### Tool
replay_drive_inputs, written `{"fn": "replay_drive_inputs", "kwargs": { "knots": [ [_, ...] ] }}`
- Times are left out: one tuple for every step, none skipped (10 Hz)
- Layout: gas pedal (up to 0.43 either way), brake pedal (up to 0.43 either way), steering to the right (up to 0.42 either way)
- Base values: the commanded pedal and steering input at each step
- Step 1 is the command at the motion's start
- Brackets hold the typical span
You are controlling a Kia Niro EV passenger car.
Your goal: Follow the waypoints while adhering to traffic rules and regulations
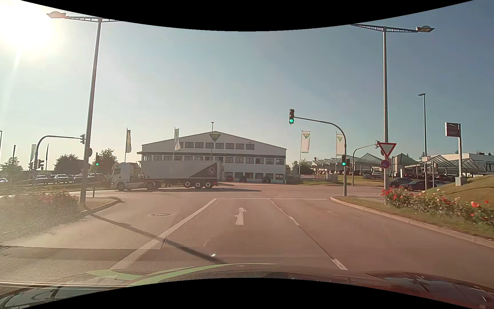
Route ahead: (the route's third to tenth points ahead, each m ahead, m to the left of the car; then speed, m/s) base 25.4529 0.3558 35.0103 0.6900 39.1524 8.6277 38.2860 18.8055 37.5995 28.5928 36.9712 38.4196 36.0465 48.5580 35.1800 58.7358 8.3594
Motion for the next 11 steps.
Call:
{"fn": "replay_drive_inputs", "kwargs": {
  "knots": [
    [0.319, 0.0, -0.005],
    [0.319, 0.0, -0.005],
    [0.299, 0.0, -0.005],
    [0.28, 0.0, -0.005],
    [0.248, 0.0, -0.005],
    [0.209, 0.0, -0.005],
    [0.15, 0.0, -0.005],
    [0.118, 0.0, -0.005],
    [0.087, 0.0, -0.005],
    [0.047, 0.0, -0.005],
    [0.0, 0.0, -0.006]
  ]
}}
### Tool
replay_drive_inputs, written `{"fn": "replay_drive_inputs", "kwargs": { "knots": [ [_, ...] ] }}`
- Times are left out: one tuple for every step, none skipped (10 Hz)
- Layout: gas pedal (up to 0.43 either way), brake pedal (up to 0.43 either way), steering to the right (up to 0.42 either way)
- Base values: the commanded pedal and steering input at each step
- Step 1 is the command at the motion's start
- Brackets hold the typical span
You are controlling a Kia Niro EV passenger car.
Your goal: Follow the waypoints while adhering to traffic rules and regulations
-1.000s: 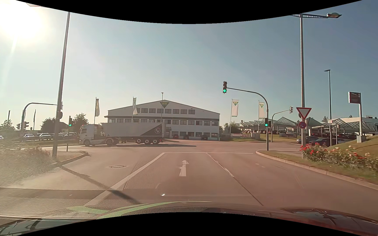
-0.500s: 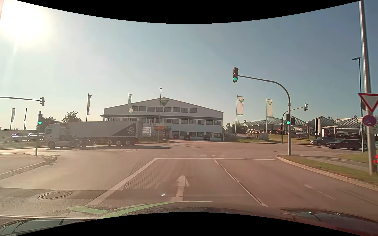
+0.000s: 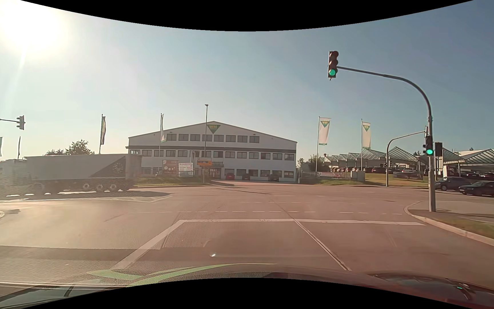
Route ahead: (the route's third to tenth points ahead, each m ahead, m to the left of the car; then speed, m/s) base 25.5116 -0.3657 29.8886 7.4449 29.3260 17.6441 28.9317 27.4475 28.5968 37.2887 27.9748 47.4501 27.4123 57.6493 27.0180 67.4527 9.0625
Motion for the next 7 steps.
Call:
{"fn": "replay_drive_inputs", "kwargs": {
  "knots": [
    [0.0, 0.0, -0.008],
    [0.0, 0.0, -0.01],
    [0.0, 0.0, -0.01],
    [0.0, 0.0, -0.01],
    [0.0, 0.0, -0.01],
    [0.0, 0.03, -0.01],
    [0.0, 0.055, -0.01]
  ]
}}
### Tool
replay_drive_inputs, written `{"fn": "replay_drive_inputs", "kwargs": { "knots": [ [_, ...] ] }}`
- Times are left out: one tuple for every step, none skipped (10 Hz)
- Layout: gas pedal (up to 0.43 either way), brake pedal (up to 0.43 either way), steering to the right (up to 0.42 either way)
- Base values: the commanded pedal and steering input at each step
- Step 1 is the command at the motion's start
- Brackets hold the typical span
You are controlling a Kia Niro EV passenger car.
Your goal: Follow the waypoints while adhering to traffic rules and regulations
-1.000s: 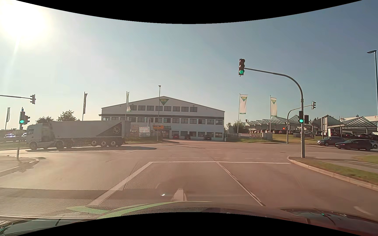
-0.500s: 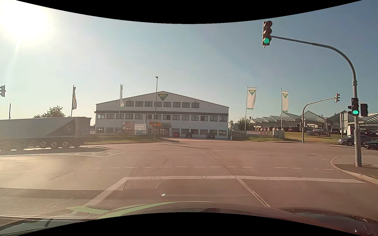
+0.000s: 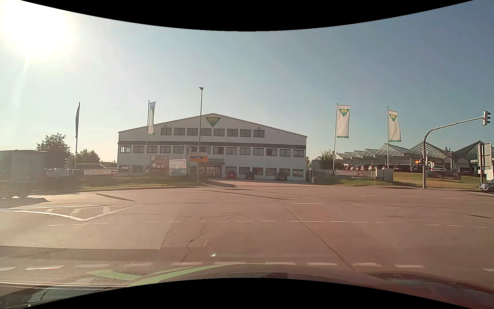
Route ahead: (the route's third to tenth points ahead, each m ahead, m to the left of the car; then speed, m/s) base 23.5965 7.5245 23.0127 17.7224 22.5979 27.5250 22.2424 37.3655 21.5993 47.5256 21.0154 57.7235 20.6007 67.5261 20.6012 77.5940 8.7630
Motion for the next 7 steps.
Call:
{"fn": "replay_drive_inputs", "kwargs": {
  "knots": [
    [0.0, 0.061, -0.012],
    [0.0, 0.067, -0.016],
    [0.0, 0.073, -0.023],
    [0.0, 0.079, -0.028],
    [0.0, 0.073, -0.035],
    [0.0, 0.0, -0.044],
    [0.0, 0.0, -0.056]
  ]
}}
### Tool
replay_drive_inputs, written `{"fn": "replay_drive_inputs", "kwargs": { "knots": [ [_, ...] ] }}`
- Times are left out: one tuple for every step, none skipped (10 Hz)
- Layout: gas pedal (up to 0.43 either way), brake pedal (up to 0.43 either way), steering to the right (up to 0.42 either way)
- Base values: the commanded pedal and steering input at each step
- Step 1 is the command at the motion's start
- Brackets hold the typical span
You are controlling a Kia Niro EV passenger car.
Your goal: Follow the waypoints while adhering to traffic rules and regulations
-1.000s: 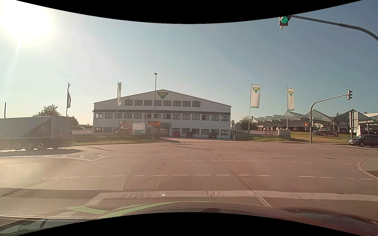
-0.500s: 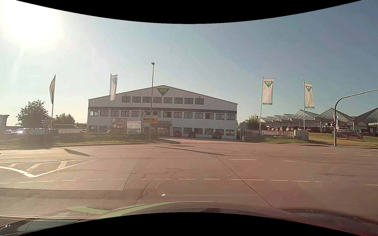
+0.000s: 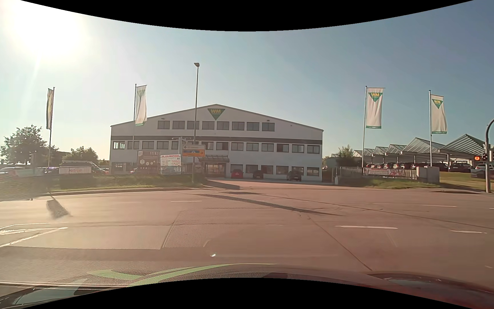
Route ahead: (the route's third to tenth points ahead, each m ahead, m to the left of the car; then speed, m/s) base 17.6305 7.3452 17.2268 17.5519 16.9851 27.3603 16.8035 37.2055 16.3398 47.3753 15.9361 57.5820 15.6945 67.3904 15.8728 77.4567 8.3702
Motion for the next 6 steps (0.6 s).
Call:
{"fn": "replay_drive_inputs", "kwargs": {
  "knots": [
    [0.02, 0.0, -0.068],
    [0.079, 0.0, -0.086],
    [0.079, 0.0, -0.103],
    [0.079, 0.0, -0.129],
    [0.079, 0.0, -0.158],
    [0.079, 0.0, -0.186]
  ]
}}
